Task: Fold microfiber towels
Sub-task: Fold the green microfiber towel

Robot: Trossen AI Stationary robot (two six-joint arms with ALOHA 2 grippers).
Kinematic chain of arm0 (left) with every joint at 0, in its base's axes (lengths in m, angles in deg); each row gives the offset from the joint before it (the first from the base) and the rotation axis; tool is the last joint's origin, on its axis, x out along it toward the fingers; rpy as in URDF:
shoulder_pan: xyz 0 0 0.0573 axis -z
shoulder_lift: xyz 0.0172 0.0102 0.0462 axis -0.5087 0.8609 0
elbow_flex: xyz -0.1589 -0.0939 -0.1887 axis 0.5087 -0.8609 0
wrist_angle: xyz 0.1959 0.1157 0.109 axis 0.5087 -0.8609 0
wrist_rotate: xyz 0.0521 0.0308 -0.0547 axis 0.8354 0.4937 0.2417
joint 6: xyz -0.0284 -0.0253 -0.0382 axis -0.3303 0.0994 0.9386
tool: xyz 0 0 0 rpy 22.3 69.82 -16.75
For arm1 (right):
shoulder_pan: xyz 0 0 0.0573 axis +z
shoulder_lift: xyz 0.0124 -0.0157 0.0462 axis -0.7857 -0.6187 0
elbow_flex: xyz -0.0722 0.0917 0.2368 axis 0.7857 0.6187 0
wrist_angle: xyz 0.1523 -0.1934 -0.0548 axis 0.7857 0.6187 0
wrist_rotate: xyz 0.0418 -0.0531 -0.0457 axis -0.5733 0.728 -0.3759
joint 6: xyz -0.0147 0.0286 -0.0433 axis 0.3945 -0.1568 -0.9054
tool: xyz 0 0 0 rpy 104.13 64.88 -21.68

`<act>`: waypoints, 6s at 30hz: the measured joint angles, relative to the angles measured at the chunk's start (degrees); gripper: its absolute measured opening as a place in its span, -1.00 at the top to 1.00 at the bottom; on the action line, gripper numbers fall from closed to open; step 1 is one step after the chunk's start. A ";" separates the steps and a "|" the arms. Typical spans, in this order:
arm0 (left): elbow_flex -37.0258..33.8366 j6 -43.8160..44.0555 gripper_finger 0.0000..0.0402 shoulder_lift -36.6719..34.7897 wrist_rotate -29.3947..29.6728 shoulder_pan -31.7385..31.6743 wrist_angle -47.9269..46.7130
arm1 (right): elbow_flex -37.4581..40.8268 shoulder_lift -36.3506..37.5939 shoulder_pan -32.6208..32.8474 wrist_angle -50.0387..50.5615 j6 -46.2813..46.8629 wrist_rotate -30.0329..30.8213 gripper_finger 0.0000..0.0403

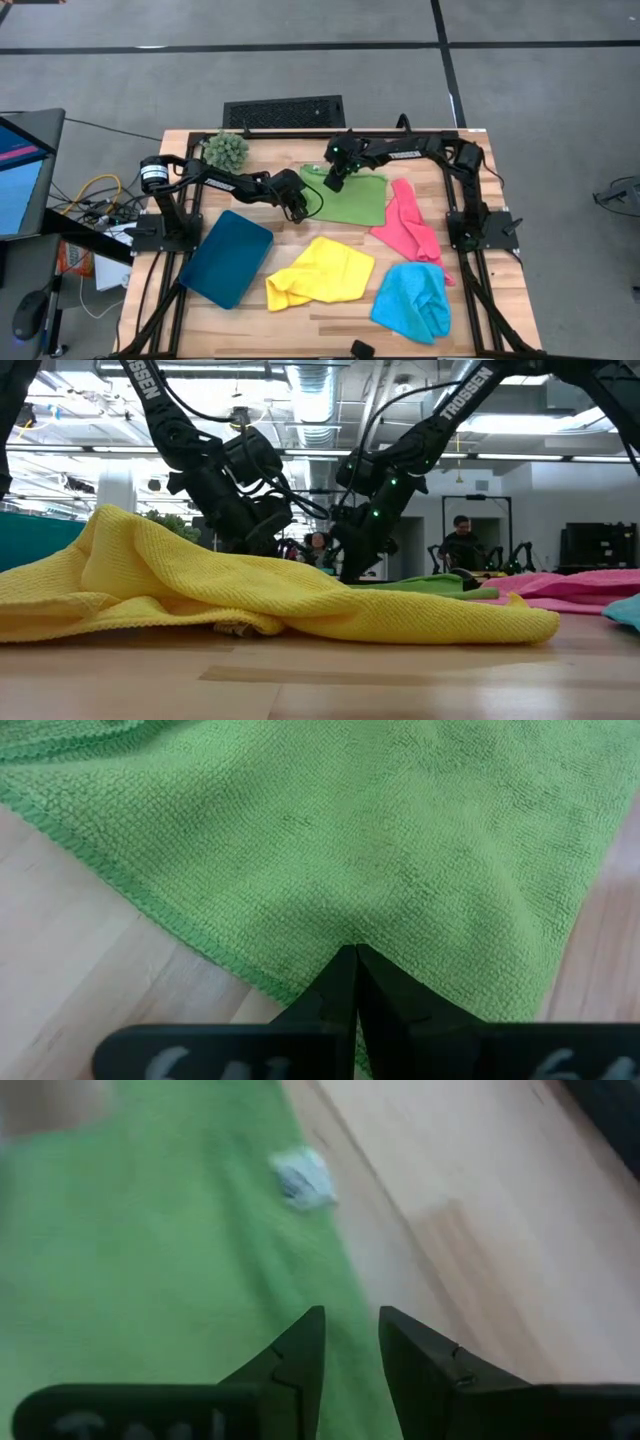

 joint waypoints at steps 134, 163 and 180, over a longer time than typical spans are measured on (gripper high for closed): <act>5.06 21.08 0.51 -28.64 6.62 8.97 9.32 | 43.32 65.33 11.46 -3.63 15.78 -9.79 0.61; 5.01 32.33 0.51 -28.04 22.90 19.74 5.71 | 43.28 64.79 14.90 -8.27 20.73 -8.14 0.61; 5.01 28.67 0.33 -28.04 34.98 19.36 6.12 | 43.28 64.72 15.22 -9.21 20.33 -8.14 0.61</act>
